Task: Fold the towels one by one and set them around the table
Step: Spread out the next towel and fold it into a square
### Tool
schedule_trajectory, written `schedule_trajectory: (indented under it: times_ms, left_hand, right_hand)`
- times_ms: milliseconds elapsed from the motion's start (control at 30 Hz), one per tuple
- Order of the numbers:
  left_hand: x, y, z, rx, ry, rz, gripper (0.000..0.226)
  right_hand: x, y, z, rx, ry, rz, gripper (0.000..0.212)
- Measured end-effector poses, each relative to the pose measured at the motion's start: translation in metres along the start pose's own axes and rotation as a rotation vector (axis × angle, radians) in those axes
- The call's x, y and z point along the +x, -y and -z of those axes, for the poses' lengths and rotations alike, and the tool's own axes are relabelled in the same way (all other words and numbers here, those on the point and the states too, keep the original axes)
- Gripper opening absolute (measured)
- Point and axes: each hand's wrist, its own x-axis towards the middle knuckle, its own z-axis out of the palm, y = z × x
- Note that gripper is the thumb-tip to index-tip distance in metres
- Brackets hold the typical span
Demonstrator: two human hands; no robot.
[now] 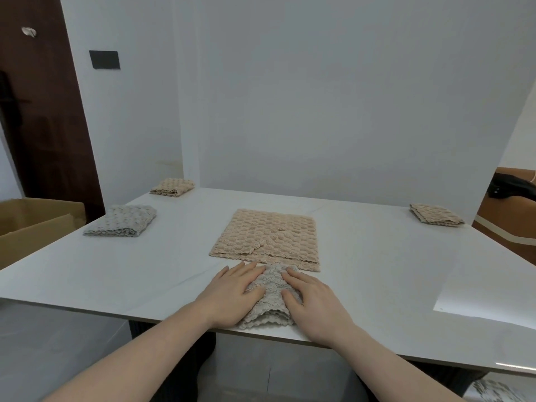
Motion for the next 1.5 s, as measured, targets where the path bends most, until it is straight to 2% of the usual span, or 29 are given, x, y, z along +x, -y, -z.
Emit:
schedule_trajectory:
  times_ms: [133,200,300,367,533,800,933,1200,1333,1500]
  left_hand:
    - [-0.003,0.007,0.006,-0.407,-0.282,0.118,0.058]
    - [-0.005,0.006,0.007,-0.451,-0.346,0.212,0.045]
    - [-0.008,-0.003,0.004,-0.166,-0.304,0.208,0.045]
    - [-0.009,-0.008,0.003,-0.122,-0.303,0.210,0.047]
    - [-0.009,-0.008,0.008,-0.167,-0.362,0.275,0.044]
    - [-0.007,-0.002,0.005,-0.243,-0.288,0.262,0.052]
    - [-0.008,0.003,0.006,-0.446,-0.252,0.226,0.061]
    - [-0.010,0.008,0.008,-0.658,-0.260,0.160,0.061]
    - [-0.012,0.005,0.016,-0.753,-0.234,0.233,0.065]
    - [-0.014,-0.007,0.035,-0.671,-0.207,0.320,0.063]
  right_hand:
    - [-0.001,-0.005,0.000,0.101,-0.070,-0.025,0.050]
    - [-0.002,-0.006,0.000,0.130,-0.110,-0.041,0.049]
    - [-0.001,-0.005,0.001,0.132,-0.147,-0.076,0.051]
    - [-0.002,-0.004,0.001,0.104,-0.139,-0.113,0.050]
    - [-0.003,-0.002,0.002,0.107,-0.147,-0.159,0.053]
    - [-0.002,-0.004,0.005,0.251,-0.121,-0.201,0.044]
    - [-0.002,-0.002,0.008,0.306,-0.100,-0.216,0.043]
    - [0.001,-0.003,0.007,0.310,-0.073,-0.267,0.057]
    - [0.002,-0.001,0.013,0.357,-0.073,-0.313,0.060]
    - [0.010,0.015,0.026,0.271,0.034,-0.363,0.059]
